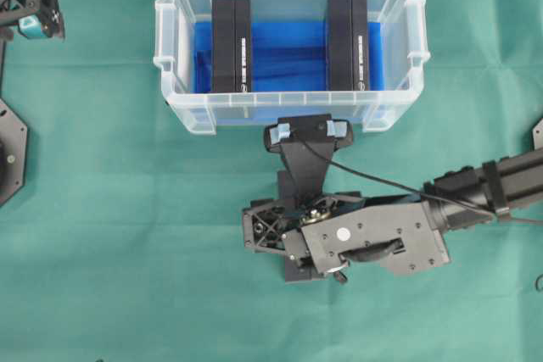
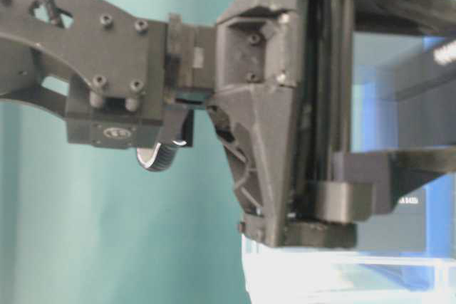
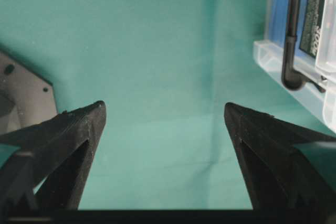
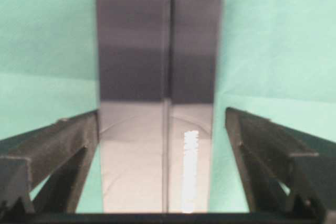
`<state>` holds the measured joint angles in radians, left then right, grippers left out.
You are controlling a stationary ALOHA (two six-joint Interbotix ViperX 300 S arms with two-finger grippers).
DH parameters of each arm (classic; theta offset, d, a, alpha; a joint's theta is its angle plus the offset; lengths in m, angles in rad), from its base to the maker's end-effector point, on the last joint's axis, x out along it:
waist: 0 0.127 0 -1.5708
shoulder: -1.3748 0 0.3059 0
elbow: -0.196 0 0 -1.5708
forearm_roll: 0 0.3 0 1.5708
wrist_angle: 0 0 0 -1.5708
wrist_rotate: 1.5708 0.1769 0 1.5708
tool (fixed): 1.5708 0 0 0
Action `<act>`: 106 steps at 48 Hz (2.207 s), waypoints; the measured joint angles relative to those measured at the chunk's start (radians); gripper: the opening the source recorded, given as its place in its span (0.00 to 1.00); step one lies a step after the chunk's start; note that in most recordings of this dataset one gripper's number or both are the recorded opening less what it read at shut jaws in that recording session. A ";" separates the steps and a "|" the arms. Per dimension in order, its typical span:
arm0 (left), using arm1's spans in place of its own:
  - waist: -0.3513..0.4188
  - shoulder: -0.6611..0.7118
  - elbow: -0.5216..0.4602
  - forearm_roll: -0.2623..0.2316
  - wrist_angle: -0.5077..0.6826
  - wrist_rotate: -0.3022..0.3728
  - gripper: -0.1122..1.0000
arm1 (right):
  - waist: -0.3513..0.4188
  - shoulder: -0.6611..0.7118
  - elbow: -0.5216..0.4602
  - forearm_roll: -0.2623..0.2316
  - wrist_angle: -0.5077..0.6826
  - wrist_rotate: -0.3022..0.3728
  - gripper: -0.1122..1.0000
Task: Take out the box from the case.
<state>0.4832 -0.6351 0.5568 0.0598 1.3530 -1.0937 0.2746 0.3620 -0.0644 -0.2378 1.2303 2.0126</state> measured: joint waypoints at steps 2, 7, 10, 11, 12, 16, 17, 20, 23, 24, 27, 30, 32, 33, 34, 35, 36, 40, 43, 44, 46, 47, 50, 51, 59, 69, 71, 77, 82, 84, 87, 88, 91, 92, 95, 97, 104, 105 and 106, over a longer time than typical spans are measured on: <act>0.000 0.000 0.000 0.000 0.002 0.000 0.99 | 0.000 0.000 -0.002 0.000 0.005 -0.002 0.95; 0.000 0.000 0.002 0.000 0.000 -0.002 0.99 | -0.002 0.000 -0.008 0.000 0.011 0.000 0.95; 0.000 0.000 0.000 0.000 0.000 -0.002 0.99 | 0.000 0.000 -0.011 0.000 0.011 0.000 0.95; 0.000 0.000 0.000 0.000 0.000 -0.002 0.99 | -0.002 0.000 -0.011 0.000 0.011 0.000 0.95; 0.000 0.000 0.000 0.000 0.002 0.000 0.99 | -0.002 0.002 -0.011 0.000 0.012 0.000 0.95; 0.000 0.002 0.002 0.000 0.002 -0.002 0.99 | 0.000 0.000 -0.017 0.000 0.012 0.000 0.95; 0.000 0.000 0.002 0.000 0.000 -0.002 0.99 | 0.000 0.000 -0.018 0.000 0.012 0.000 0.95; 0.000 0.000 0.002 0.000 0.002 -0.002 0.99 | 0.000 0.000 -0.023 0.000 0.012 -0.002 0.95; -0.002 0.000 0.000 0.000 0.000 -0.002 0.99 | 0.000 0.000 -0.031 -0.002 0.014 0.000 0.95; 0.000 0.000 0.000 0.000 0.002 -0.002 0.99 | 0.000 0.000 -0.034 -0.002 0.014 0.000 0.95; 0.000 0.000 0.000 0.000 0.000 -0.002 0.99 | 0.000 -0.005 -0.043 0.000 0.015 0.000 0.95; -0.002 0.000 0.002 0.000 0.000 -0.002 0.99 | 0.000 -0.015 -0.052 -0.002 0.021 0.000 0.95; 0.000 0.002 0.002 0.000 0.000 -0.002 0.99 | 0.000 -0.026 -0.061 0.000 0.032 -0.002 0.95; 0.000 0.000 0.002 0.000 0.000 -0.002 0.99 | 0.000 -0.031 -0.064 -0.002 0.038 -0.002 0.95; 0.000 0.000 0.002 0.000 0.002 0.000 0.99 | 0.000 -0.037 -0.071 0.000 0.046 -0.003 0.95; 0.000 0.002 0.002 0.000 0.000 -0.002 0.99 | 0.000 -0.041 -0.074 -0.002 0.054 -0.006 0.95; 0.000 0.002 0.002 0.000 0.000 -0.002 0.99 | 0.000 -0.046 -0.078 0.000 0.060 -0.006 0.95; 0.000 0.000 0.002 0.000 0.000 -0.002 0.99 | 0.000 -0.063 -0.098 -0.002 0.101 -0.018 0.95; -0.002 0.000 0.002 0.000 0.000 -0.002 0.99 | 0.002 -0.077 -0.117 -0.003 0.132 -0.025 0.95; 0.000 0.000 0.002 0.000 0.000 -0.002 0.99 | 0.002 -0.081 -0.124 -0.003 0.143 -0.031 0.95; -0.002 0.000 0.000 0.000 0.000 -0.002 0.99 | 0.002 -0.089 -0.138 -0.005 0.161 -0.038 0.95; -0.002 0.000 0.002 0.000 0.000 -0.002 0.99 | 0.003 -0.094 -0.144 -0.005 0.170 -0.041 0.95; -0.002 0.000 0.000 0.000 -0.002 -0.002 0.99 | 0.003 -0.101 -0.169 -0.011 0.196 -0.048 0.95; 0.000 0.002 0.002 0.000 -0.002 -0.002 0.99 | 0.003 -0.103 -0.179 -0.014 0.206 -0.051 0.95; -0.002 0.000 0.002 0.000 -0.002 -0.002 0.99 | 0.003 -0.109 -0.256 -0.034 0.270 -0.074 0.95; 0.000 0.000 0.002 0.000 -0.005 -0.002 0.99 | 0.003 -0.110 -0.304 -0.051 0.301 -0.086 0.94; 0.000 0.000 0.002 0.000 -0.005 -0.002 0.99 | 0.003 -0.110 -0.304 -0.051 0.304 -0.087 0.94; -0.002 0.000 0.000 0.000 -0.006 -0.002 0.99 | 0.003 -0.110 -0.304 -0.051 0.316 -0.087 0.94; 0.000 0.000 0.000 0.000 -0.006 -0.002 0.99 | 0.005 -0.110 -0.302 -0.049 0.341 -0.089 0.94; -0.002 0.002 0.002 0.000 -0.008 -0.002 0.99 | 0.006 -0.110 -0.304 -0.049 0.357 -0.089 0.94; -0.002 0.000 0.002 0.000 -0.006 0.000 0.99 | 0.011 -0.114 -0.301 -0.049 0.394 -0.091 0.94; 0.000 0.000 0.002 0.000 -0.006 0.000 0.99 | 0.014 -0.118 -0.298 -0.048 0.408 -0.087 0.94; -0.002 0.000 0.002 0.000 -0.005 -0.002 0.99 | 0.023 -0.132 -0.285 -0.048 0.442 -0.084 0.94; -0.002 0.000 0.002 0.000 -0.005 -0.002 0.99 | 0.028 -0.141 -0.278 -0.048 0.451 -0.081 0.94; -0.002 0.000 0.002 -0.002 -0.005 0.000 0.99 | 0.040 -0.164 -0.255 -0.046 0.468 -0.077 0.94; -0.002 0.000 0.000 0.000 -0.005 -0.002 0.99 | 0.048 -0.186 -0.235 -0.046 0.472 -0.075 0.94; -0.003 0.000 0.002 -0.002 -0.003 -0.003 0.99 | 0.067 -0.275 -0.133 -0.044 0.471 -0.060 0.94; -0.003 0.000 0.000 -0.002 -0.002 -0.003 0.99 | 0.067 -0.290 -0.117 -0.044 0.469 -0.058 0.94; -0.003 0.000 0.002 -0.002 -0.002 -0.003 0.99 | 0.071 -0.305 -0.098 -0.046 0.465 -0.057 0.94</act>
<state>0.4801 -0.6351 0.5584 0.0583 1.3514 -1.0968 0.3451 0.0568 -0.1626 -0.2838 1.6950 1.9558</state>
